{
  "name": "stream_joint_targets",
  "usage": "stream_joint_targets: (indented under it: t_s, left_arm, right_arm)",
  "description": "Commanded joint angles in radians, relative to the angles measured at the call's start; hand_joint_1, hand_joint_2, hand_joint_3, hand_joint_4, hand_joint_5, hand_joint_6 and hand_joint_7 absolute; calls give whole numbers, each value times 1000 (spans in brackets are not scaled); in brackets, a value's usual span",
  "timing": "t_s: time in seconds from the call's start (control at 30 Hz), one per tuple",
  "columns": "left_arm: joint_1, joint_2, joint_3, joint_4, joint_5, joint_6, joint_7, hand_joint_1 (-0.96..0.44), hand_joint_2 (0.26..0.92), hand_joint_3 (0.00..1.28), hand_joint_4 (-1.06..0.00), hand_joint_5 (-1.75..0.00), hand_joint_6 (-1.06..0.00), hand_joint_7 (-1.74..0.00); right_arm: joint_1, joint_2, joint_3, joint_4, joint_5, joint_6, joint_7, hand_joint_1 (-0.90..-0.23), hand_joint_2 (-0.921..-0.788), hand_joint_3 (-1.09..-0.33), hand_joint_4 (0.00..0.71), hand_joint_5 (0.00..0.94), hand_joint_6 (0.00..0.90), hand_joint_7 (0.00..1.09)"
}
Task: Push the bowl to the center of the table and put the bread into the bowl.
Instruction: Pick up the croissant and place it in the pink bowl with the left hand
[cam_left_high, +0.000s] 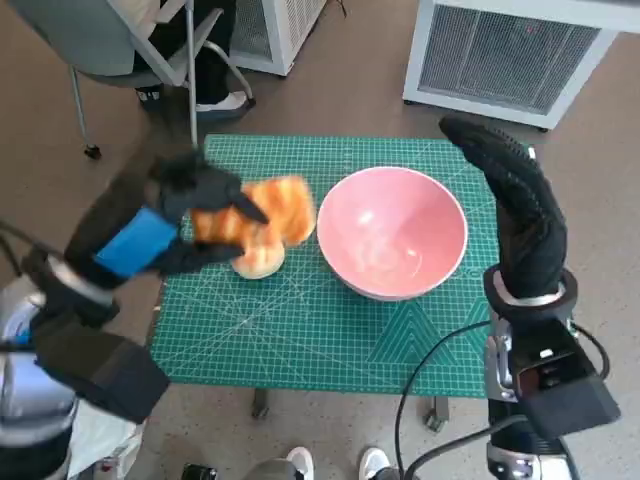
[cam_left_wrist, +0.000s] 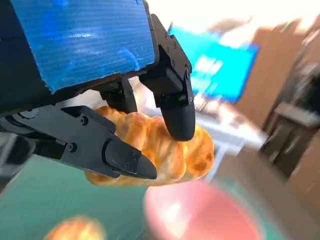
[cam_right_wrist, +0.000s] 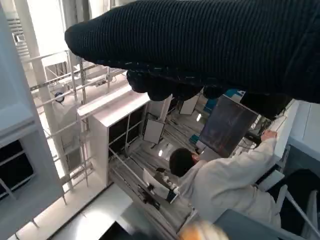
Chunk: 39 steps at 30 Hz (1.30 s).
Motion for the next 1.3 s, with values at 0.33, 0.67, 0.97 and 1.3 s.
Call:
stream_joint_targets:
  t_s: [0.33, 0.67, 0.97, 1.3]
  left_arm:
    - [-310, -168, -212, 377, 125, -118, 85, 3, 890, 14, -819, -1015, -747, -1050]
    - [-462, -293, -313, 745, 167, -172, 111, 2, 919, 36, -736, -1070, -652, -1185]
    - [-519, -365, -383, 966, 205, -240, 132, 2, 920, 71, -700, -1114, -603, -1231]
    - [-545, -353, -453, 1087, 261, -314, 87, -159, 917, 124, -401, -335, -413, -718]
  right_arm:
    - [43, -4, -14, -26, 1, 16, -18, -361, -921, -544, 428, 16, 13, 837]
    - [76, -3, -20, -76, -20, 53, -45, -370, -921, -543, 419, 11, 22, 821]
    - [99, -6, -30, -103, -24, 69, -55, -385, -921, -535, 417, 9, 29, 809]
    - [105, -4, -30, -114, -39, 76, -69, -396, -921, -532, 408, 4, 37, 796]
